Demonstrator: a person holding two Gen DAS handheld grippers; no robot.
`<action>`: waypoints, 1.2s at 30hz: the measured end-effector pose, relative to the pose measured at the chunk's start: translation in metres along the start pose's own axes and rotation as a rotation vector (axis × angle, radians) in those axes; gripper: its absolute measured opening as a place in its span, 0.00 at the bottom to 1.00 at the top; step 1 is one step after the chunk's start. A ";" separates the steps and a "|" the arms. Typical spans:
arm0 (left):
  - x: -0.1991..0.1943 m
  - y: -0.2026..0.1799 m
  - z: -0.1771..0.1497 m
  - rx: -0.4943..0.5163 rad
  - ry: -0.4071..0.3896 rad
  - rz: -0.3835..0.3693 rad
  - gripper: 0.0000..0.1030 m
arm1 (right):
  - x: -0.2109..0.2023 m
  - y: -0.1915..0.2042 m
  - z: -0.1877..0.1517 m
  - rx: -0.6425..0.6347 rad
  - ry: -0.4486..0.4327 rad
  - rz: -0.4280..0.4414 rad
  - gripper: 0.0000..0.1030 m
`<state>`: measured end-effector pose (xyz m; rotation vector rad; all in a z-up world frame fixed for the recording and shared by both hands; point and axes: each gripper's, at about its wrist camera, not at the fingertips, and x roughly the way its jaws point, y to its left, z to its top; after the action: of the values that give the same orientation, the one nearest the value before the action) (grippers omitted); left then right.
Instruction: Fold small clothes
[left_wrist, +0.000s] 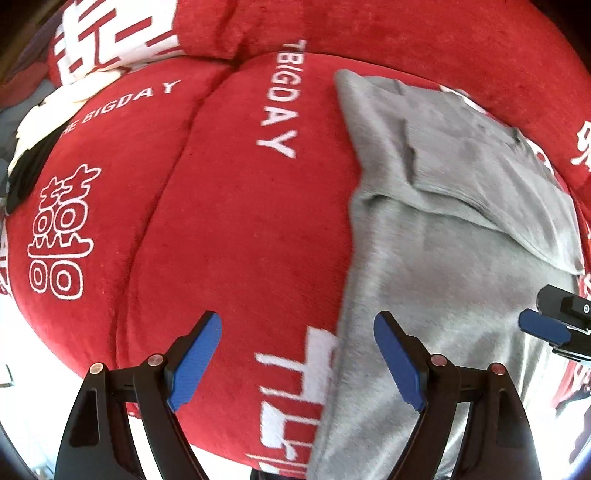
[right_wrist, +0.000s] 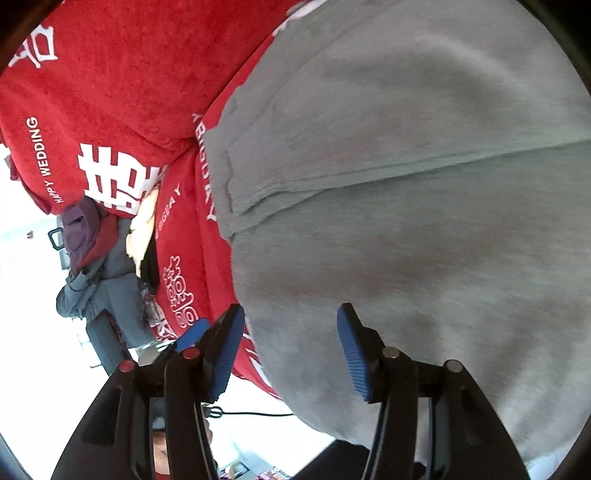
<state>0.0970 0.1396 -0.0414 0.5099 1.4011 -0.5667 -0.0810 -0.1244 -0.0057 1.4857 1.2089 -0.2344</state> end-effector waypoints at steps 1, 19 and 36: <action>-0.001 -0.004 0.000 0.004 0.007 -0.006 0.83 | -0.006 -0.002 -0.002 -0.002 -0.007 -0.013 0.55; 0.012 -0.062 -0.012 0.137 0.101 0.057 0.99 | -0.083 -0.072 -0.032 -0.069 -0.105 -0.367 0.78; 0.004 -0.114 -0.046 0.073 0.147 0.060 0.99 | -0.112 -0.113 -0.023 -0.192 -0.043 -0.472 0.78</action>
<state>-0.0108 0.0813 -0.0502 0.6617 1.5029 -0.5420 -0.2286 -0.1856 0.0120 1.0110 1.4916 -0.4502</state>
